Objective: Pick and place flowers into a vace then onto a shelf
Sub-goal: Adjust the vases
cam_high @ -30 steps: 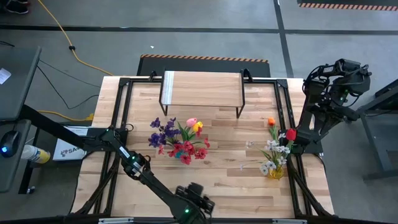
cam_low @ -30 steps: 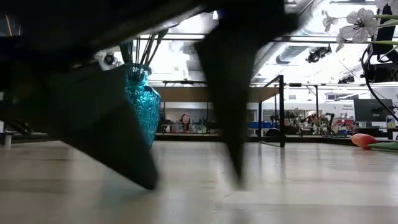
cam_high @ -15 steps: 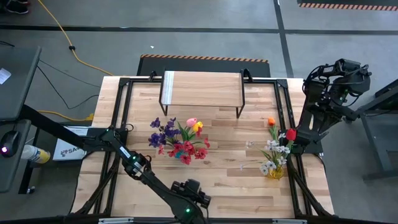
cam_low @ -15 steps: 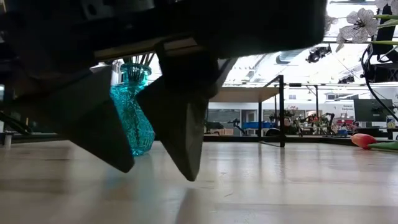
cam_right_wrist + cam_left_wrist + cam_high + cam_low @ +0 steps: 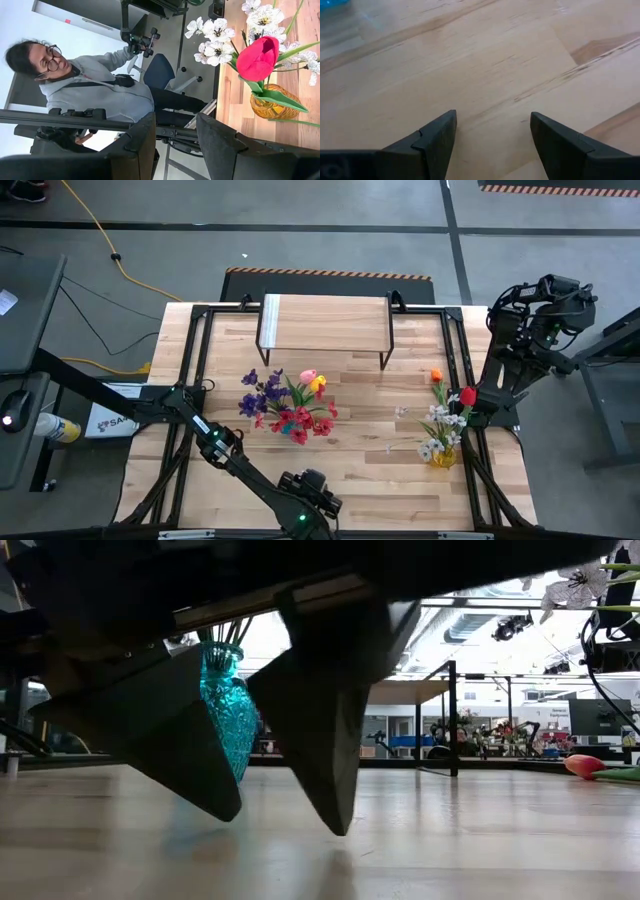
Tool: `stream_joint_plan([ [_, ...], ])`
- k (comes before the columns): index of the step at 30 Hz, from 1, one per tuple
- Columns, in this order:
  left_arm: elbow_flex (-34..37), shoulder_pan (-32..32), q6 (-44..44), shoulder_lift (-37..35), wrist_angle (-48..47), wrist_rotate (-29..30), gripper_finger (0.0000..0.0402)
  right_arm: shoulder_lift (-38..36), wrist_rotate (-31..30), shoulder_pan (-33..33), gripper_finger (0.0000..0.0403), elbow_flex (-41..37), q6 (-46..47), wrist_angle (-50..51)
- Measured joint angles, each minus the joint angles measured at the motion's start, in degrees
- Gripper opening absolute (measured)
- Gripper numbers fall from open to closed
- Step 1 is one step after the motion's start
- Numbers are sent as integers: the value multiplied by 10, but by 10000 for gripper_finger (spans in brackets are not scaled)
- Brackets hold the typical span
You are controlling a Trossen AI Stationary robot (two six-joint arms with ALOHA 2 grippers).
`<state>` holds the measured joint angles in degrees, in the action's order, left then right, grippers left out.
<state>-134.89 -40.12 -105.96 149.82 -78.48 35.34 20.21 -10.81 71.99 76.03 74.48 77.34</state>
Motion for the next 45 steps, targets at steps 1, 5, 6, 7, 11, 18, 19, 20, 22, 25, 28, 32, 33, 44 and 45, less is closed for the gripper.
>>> stream_joint_plan([
  [1, 0, 0, -3, 0, 4, 0, 292, 0, 0, 0, 133, 0, 0, 0],
  [5, 0, 0, -8, 0, 10, 0, 325, 0, 0, 0, 133, 0, -2, 0],
  [6, 0, 0, -8, 0, 10, 0, 339, 0, 0, 0, 133, 0, -2, 0],
  [7, 0, 0, -8, -1, 9, 0, 354, 0, 0, 0, 133, 0, -2, 0],
  [11, -1, 0, -8, -1, 9, 0, 394, 0, 0, 0, 133, 0, -2, 0],
  [18, -1, 1, -17, -1, 16, 3, 351, 0, 0, 0, 133, 0, -2, 0],
  [19, -1, 0, -34, -4, 15, 12, 346, 0, 0, 0, 133, 0, -1, 0],
  [20, -1, 0, -53, -5, 11, 30, 342, 0, 0, 0, 133, 0, -1, 0],
  [22, -1, -5, -78, -10, 7, 94, 336, 0, 0, 0, 133, 0, 0, 0],
  [25, -1, -17, -91, -19, -24, 212, 329, 0, 0, 0, 133, 0, 0, 0],
  [28, -2, -28, -127, -26, -74, 246, 327, 0, 0, 0, 133, 0, -1, 0],
  [32, -1, -36, -189, -26, -115, 222, 326, 0, 0, 0, 133, 0, -2, 0],
  [33, -1, -38, -199, -26, -118, 223, 326, 0, 1, 0, 133, 0, -2, 0],
  [44, 1, -49, -203, -30, -116, 201, 326, 0, 3, 0, 133, 0, -14, 0],
  [45, 1, -46, -201, -30, -115, 206, 326, 0, 2, 0, 133, 0, -14, 0],
])
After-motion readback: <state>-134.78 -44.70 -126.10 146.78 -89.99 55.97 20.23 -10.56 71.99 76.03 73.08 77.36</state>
